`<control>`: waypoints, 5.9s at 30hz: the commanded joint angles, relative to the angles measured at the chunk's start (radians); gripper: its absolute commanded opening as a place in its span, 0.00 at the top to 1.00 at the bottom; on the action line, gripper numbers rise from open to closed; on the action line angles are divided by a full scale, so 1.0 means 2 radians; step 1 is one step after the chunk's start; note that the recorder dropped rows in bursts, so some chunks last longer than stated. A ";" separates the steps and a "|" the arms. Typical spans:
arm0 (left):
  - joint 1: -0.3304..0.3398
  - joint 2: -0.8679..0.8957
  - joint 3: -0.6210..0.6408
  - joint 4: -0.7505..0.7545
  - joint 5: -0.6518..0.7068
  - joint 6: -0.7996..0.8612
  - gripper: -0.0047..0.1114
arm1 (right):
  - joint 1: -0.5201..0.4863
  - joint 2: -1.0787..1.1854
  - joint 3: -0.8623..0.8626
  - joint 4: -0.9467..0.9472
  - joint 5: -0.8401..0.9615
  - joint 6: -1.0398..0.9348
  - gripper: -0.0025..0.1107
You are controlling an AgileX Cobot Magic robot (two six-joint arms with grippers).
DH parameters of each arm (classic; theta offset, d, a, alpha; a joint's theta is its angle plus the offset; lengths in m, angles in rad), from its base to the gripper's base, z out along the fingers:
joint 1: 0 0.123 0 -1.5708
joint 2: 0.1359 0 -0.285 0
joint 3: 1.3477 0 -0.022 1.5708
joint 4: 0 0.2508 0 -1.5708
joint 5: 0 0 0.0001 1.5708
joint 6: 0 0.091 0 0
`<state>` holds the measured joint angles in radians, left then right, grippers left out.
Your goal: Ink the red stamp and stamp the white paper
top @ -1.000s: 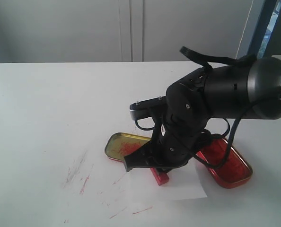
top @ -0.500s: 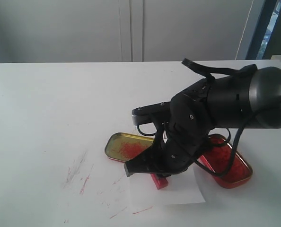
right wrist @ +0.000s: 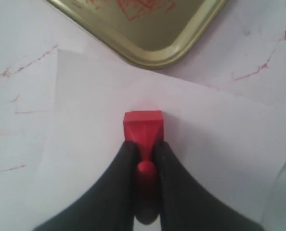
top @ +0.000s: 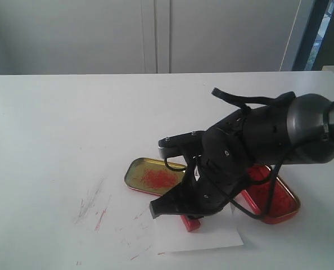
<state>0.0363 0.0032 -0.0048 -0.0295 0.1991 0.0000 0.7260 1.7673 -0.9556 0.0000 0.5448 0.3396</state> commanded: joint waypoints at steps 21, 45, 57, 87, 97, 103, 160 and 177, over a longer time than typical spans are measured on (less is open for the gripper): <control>0.000 -0.002 0.002 0.000 0.001 0.000 0.96 | 0.000 0.010 0.036 0.003 -0.068 0.014 0.98; 0.000 -0.002 0.002 0.000 0.001 0.000 0.96 | 0.000 -0.103 0.036 0.000 -0.038 0.011 0.98; 0.000 -0.002 0.002 0.000 0.001 0.000 0.96 | -0.024 -0.135 0.036 0.000 -0.053 -0.037 0.98; 0.000 -0.002 0.002 0.000 0.001 0.000 0.96 | -0.226 -0.135 0.034 0.223 -0.076 -0.287 0.98; 0.000 -0.002 0.002 0.000 0.001 0.000 0.96 | -0.309 -0.110 0.032 0.559 0.004 -0.590 0.98; 0.000 -0.002 0.002 0.000 0.001 0.000 0.96 | -0.348 -0.033 -0.030 0.670 0.121 -0.656 0.98; 0.000 -0.002 0.002 0.000 0.001 0.000 0.96 | -0.348 0.165 -0.105 0.654 0.091 -0.486 0.67; 0.000 -0.002 0.002 0.000 0.001 0.000 0.96 | -0.373 0.141 -0.105 0.575 0.070 -0.389 0.67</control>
<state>0.0363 0.0032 -0.0048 -0.0295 0.1991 0.0000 -0.0053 2.0636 -1.1637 1.1851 0.6866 -0.4718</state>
